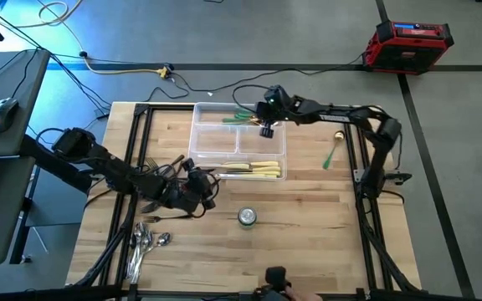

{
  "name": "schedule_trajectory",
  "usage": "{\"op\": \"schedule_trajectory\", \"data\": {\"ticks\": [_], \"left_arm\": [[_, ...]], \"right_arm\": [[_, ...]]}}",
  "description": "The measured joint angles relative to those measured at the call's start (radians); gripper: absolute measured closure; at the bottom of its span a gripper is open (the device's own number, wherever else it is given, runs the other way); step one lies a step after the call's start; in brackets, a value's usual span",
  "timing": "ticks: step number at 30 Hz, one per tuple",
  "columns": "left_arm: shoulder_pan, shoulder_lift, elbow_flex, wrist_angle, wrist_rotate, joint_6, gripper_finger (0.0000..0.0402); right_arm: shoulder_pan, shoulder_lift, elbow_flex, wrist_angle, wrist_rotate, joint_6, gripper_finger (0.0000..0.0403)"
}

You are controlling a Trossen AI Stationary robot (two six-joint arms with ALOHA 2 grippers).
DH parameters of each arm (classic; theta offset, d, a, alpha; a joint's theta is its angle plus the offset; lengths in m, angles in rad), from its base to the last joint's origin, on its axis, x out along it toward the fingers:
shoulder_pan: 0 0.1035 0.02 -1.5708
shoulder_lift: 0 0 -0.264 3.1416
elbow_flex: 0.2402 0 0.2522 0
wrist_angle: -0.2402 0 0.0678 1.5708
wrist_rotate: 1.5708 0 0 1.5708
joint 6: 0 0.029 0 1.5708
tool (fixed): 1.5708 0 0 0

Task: Sort silverware
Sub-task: Put the green spoon into the silverware tray

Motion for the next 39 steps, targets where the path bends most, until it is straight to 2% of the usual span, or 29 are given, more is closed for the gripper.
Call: {"op": "schedule_trajectory", "data": {"ticks": [4,12,15,20,25,27,29,33,37,39], "left_arm": [[0.027,0.0,0.0,0.0,0.062,0.0,0.0243],[0.021,0.0,0.0,-0.003,0.116,-0.026,0.0243],[0.02,0.0,0.0,-0.003,0.12,-0.026,0.0243],[0.021,0.0,0.0,-0.003,0.126,-0.027,0.0243],[0.02,0.0,0.0,-0.005,0.132,-0.036,0.0243],[0.02,0.0,0.0,-0.008,0.131,-0.033,0.0243],[0.02,0.0,0.0,-0.008,0.126,-0.013,0.0243],[0.023,0.0,0.0,-0.009,0.123,0.0,0.0243],[0.023,0.0,0.0,-0.008,0.124,0.0,0.0243],[0.023,0.0,0.0,-0.007,0.125,0.0,0.0243]], "right_arm": [[-0.005,0.07,0.056,-0.058,0.005,-0.016,0.0403],[-0.018,0.091,0.067,-0.127,0.008,-0.007,0.04],[-0.021,0.091,0.067,-0.168,0.007,0.019,0.0375],[-0.021,0.091,0.067,-0.182,0.029,0.028,0.031],[0.005,0.067,0.067,-0.238,0.187,-0.012,0.0275],[0.023,0.025,0.067,-0.306,0.212,-0.026,0.0272],[0.04,-0.037,0.067,-0.411,0.19,-0.034,0.0271],[0.071,-0.181,0.067,-0.661,0.082,0.02,0.0271],[0.06,-0.319,0.032,-0.823,-0.058,0.195,0.027],[0.044,-0.385,-0.033,-0.832,-0.073,0.287,0.027]]}}
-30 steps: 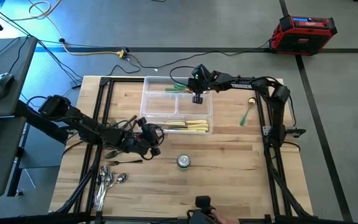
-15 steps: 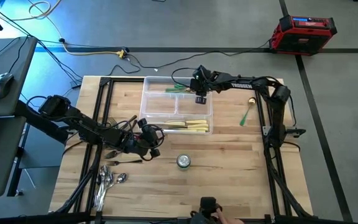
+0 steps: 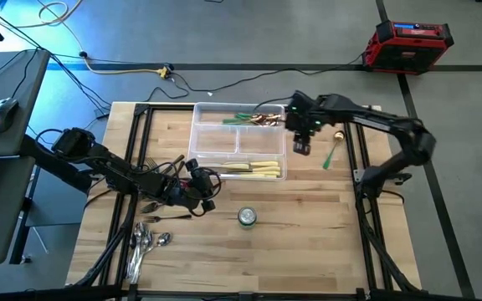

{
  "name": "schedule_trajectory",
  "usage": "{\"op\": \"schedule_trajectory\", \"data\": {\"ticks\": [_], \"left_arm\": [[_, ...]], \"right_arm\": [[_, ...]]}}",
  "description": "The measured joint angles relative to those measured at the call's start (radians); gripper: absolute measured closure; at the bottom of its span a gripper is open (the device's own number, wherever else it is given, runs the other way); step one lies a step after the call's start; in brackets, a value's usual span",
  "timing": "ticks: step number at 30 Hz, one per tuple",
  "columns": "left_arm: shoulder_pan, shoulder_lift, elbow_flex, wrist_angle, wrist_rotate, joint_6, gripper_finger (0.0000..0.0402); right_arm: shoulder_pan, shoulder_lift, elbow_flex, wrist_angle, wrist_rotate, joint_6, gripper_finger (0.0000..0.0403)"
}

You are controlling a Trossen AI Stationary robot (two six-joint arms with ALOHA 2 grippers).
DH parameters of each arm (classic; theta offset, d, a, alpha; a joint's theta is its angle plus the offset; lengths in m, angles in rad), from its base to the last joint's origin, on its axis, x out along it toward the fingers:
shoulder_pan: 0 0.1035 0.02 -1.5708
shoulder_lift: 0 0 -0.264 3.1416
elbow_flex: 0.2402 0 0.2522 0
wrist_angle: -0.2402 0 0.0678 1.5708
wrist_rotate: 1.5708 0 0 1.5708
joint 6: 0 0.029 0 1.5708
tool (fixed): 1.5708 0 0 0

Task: Sort silverware
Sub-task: Put the green spoon into the silverware tray

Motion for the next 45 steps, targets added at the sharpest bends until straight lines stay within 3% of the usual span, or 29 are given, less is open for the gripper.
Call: {"op": "schedule_trajectory", "data": {"ticks": [3,9,15,21,27,31,37,40,45], "left_arm": [[0.0,0.0,0.0,0.0,0.016,0.0,0.0243],[-0.003,0.0,0.0,0.011,0.022,-0.001,0.0243],[-0.003,0.0,0.0,0.048,0.056,0.0,0.0243],[-0.005,0.0,0.0,0.053,0.075,-0.008,0.0243],[-0.005,0.0,0.0,0.053,0.091,-0.017,0.0243],[-0.005,0.0,0.0,0.052,0.106,-0.018,0.0243],[-0.005,0.0,0.0,0.052,0.108,-0.02,0.0243],[-0.005,0.0,0.0,0.052,0.108,-0.019,0.0243],[-0.005,0.0,0.0,0.052,0.108,-0.02,0.0243]], "right_arm": [[-0.024,-0.086,-0.137,0.019,0.027,0.148,0.027],[-0.097,-0.158,-0.382,0.148,0.197,0.543,0.0269],[-0.176,-0.146,-0.508,0.239,0.236,0.612,0.0241],[-0.234,-0.146,-0.574,0.215,0.295,0.637,0.0204],[-0.29,-0.146,-0.61,0.282,0.347,0.672,0.0207],[-0.346,-0.147,-0.647,0.353,0.318,0.682,0.022],[-0.4,-0.147,-0.704,0.423,0.361,0.663,0.025],[-0.384,-0.148,-0.727,0.468,0.341,0.64,0.0289],[-0.303,-0.149,-0.743,0.474,0.339,0.656,0.0388]]}}
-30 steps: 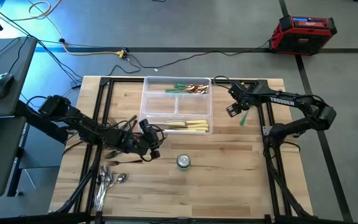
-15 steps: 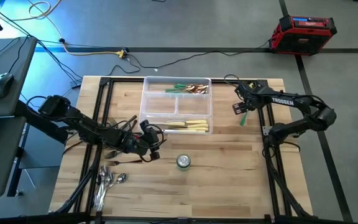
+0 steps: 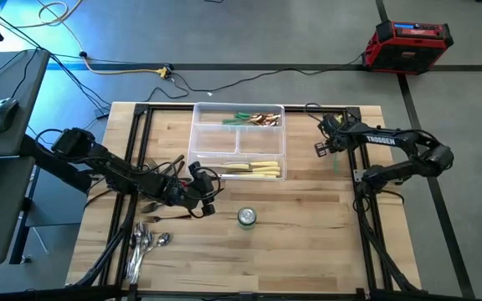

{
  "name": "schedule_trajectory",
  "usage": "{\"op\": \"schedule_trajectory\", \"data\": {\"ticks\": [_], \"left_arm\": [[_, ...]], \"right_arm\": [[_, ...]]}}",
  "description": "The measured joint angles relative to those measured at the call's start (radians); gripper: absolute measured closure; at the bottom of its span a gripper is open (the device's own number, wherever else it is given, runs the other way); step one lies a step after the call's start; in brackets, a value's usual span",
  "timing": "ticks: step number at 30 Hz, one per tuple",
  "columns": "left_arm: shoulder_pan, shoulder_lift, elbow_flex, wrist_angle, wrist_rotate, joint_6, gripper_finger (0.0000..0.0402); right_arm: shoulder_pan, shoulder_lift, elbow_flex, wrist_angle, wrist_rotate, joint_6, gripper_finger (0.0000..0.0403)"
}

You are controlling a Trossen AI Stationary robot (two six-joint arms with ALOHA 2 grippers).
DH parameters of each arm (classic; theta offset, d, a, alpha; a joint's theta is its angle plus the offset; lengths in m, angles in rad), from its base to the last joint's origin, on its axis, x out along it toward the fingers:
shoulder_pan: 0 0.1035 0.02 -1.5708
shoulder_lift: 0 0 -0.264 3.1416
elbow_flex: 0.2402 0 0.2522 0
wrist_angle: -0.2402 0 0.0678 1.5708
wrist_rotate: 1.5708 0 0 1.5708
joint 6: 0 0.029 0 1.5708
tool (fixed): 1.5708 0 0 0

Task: Sort silverware
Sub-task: Put the green spoon into the silverware tray

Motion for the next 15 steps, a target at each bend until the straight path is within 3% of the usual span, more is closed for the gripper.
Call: {"op": "schedule_trajectory", "data": {"ticks": [6,15], "left_arm": [[0.0,0.0,0.0,-0.002,0.001,-0.007,0.0243],[-0.007,0.0,0.0,-0.001,0.001,-0.008,0.0243]], "right_arm": [[0.206,-0.004,-0.002,-0.025,-0.006,0.103,0.0401],[0.651,-0.079,-0.004,0.01,-0.186,0.436,0.0403]]}}
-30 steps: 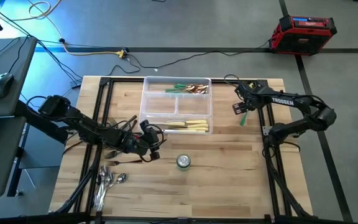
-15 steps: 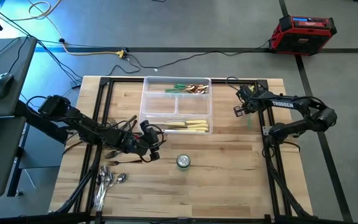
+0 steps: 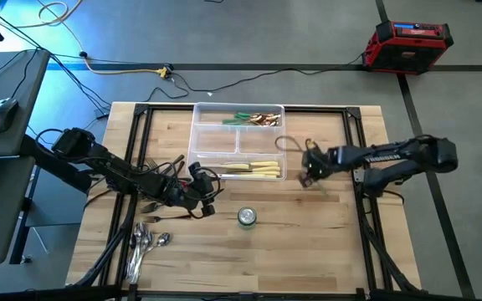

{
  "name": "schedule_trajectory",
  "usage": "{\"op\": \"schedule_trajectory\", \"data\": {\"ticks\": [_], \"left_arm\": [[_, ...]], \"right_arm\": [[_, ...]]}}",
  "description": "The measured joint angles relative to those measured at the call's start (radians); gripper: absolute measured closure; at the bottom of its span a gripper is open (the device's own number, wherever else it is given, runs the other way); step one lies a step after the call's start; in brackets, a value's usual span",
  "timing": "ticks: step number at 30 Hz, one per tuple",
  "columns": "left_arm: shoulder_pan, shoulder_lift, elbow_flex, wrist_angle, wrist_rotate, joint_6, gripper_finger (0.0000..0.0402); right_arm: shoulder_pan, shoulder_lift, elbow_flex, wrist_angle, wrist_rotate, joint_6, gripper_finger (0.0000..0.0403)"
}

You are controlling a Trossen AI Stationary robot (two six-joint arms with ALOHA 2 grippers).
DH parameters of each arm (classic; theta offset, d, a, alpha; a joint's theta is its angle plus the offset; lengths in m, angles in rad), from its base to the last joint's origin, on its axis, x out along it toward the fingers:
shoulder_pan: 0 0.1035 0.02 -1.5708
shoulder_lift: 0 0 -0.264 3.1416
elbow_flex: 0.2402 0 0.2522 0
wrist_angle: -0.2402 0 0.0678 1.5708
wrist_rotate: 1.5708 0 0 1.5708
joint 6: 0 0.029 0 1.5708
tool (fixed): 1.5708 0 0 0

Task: Sort silverware
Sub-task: Put the green spoon into the silverware tray

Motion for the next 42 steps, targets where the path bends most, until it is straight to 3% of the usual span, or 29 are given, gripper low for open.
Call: {"op": "schedule_trajectory", "data": {"ticks": [6,10,21,26,34,42], "left_arm": [[0.0,0.0,0.0,0.002,-0.001,-0.001,0.0243],[0.0,0.0,0.0,0.004,0.0,-0.019,0.0243],[0.0,0.0,0.0,0.002,0.016,-0.036,0.0243],[0.0,0.0,0.0,0.002,0.017,-0.035,0.0243],[0.0,0.0,0.0,0.002,0.017,-0.035,0.0243],[0.0,0.0,0.0,0.002,0.017,-0.035,0.0243]], "right_arm": [[0.242,0.007,0.0,0.046,0.053,0.291,0.0403],[0.306,0.01,0.0,0.045,0.081,0.414,0.0398],[0.303,0.01,0.087,0.049,0.025,0.274,0.0282],[0.303,0.01,0.151,0.042,-0.012,-0.045,0.0248],[0.31,0.011,0.172,-0.064,-0.253,-0.787,0.0255],[0.325,0.111,0.172,-0.057,-0.163,-1.29,0.0261]]}}
